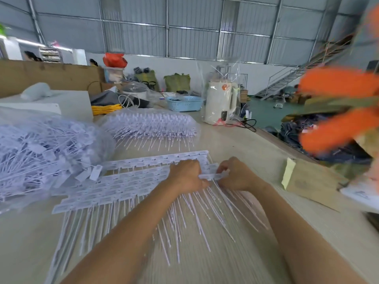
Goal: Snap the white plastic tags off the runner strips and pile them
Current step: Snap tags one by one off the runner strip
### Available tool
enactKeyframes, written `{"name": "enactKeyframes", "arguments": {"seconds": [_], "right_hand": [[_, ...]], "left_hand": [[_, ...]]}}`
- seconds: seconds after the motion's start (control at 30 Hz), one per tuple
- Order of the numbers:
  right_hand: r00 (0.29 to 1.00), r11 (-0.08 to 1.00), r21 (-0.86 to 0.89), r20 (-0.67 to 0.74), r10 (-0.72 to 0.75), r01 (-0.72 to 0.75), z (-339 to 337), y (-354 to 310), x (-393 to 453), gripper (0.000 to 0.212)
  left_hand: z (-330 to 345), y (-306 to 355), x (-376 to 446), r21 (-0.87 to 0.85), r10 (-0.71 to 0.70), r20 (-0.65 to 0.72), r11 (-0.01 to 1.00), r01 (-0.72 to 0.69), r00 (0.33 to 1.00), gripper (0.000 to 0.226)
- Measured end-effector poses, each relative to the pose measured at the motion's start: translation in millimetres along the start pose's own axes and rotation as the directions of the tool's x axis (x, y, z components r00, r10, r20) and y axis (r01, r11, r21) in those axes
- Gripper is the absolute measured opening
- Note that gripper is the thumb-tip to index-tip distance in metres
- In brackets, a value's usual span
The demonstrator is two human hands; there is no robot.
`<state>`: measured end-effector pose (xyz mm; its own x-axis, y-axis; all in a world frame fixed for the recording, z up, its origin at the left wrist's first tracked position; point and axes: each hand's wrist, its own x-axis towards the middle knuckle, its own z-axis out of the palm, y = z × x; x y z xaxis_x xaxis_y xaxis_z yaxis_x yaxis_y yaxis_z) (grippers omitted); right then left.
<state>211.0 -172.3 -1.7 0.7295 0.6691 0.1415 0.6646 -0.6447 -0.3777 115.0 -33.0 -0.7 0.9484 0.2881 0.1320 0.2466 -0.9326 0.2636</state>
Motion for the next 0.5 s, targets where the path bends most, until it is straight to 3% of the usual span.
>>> {"name": "enactKeyframes", "arguments": {"seconds": [0.07, 0.1, 0.17, 0.23, 0.3, 0.4, 0.5], "right_hand": [[0.998, 0.991, 0.123, -0.044, -0.040, 0.045, -9, 0, -3, 0.025], [0.998, 0.963, 0.264, -0.032, -0.046, 0.053, -15, 1, -5, 0.021], [0.994, 0.783, 0.622, 0.096, -0.056, -0.016, -24, 2, -12, 0.018], [0.984, 0.549, 0.831, 0.159, -0.083, -0.088, -24, -2, -17, 0.011], [0.992, 0.500, 0.864, 0.105, -0.070, -0.056, -21, -8, -18, 0.013], [0.996, 0.529, 0.848, 0.031, -0.088, 0.020, -18, -16, -17, 0.014], [0.994, 0.574, 0.818, 0.019, -0.105, 0.045, -16, -18, -16, 0.016]], "left_hand": [[-11, 1, -3, -0.067, 0.039, -0.018, 0.997, -0.040, 0.999, 0.029], [-16, 2, -5, -0.113, 0.055, -0.022, 0.992, -0.057, 0.998, 0.027], [-24, 2, -8, -0.208, 0.064, 0.000, 0.976, -0.062, 0.998, 0.024], [-27, 3, -11, -0.265, 0.083, 0.051, 0.962, -0.066, 0.995, 0.025], [-25, 4, -12, -0.405, 0.100, 0.084, 0.913, -0.058, 0.991, 0.014], [-24, 8, -13, -0.622, 0.005, 0.055, 0.783, 0.030, 0.998, 0.033], [-24, 9, -11, -0.679, -0.046, 0.000, 0.733, 0.033, 0.999, 0.044]]}}
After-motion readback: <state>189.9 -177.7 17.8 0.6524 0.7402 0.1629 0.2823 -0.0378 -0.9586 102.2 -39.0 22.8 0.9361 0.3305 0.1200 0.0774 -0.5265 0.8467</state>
